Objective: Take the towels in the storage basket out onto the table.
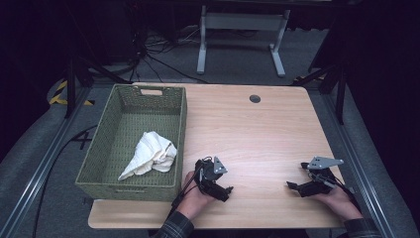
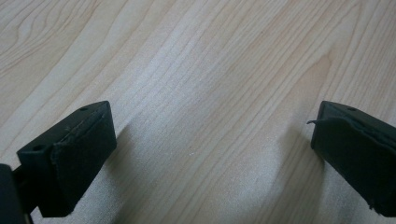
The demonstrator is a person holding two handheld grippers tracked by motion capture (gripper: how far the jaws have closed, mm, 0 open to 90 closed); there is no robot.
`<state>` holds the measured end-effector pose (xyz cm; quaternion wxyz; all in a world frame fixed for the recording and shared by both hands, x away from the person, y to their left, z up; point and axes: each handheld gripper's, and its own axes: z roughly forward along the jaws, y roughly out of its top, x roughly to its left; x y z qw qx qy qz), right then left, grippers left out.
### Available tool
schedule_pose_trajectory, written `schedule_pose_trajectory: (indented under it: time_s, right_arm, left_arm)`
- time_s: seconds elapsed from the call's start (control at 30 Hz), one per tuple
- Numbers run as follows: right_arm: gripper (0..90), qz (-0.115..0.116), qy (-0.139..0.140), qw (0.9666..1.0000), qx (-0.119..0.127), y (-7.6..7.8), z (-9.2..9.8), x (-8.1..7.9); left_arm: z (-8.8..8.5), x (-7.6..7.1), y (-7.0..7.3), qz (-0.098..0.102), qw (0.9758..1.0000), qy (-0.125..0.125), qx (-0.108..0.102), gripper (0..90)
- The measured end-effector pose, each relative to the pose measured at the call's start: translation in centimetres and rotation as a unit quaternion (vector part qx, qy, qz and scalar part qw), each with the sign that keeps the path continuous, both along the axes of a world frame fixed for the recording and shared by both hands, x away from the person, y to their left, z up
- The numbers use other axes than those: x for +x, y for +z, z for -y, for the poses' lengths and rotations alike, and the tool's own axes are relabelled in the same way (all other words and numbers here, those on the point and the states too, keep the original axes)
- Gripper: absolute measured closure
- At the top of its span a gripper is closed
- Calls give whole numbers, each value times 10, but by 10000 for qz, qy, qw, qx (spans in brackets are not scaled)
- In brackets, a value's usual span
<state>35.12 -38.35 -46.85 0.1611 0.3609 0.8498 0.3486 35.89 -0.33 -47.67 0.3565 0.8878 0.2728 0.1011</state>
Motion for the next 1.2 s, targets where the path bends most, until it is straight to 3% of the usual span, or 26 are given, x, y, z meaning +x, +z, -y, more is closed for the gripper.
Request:
schedule_pose_trajectory:
  time_s: [0.27, 0.73, 1.2]
  right_arm:
    - [13, -1, 6, 10000, -1, 0, 0, 0]
    - [11, -4, 1, 10000, -3, 0, 0, 0]
    - [10, -3, 13, 10000, -5, 0, 0, 0]
  left_arm:
    - [2, -1, 1, -41, 10000, 58, 47, 5]
    - [4, 1, 8, -187, 9991, 29, 380, 12]
    - [2, 3, 17, -207, 9994, 54, 284, 13]
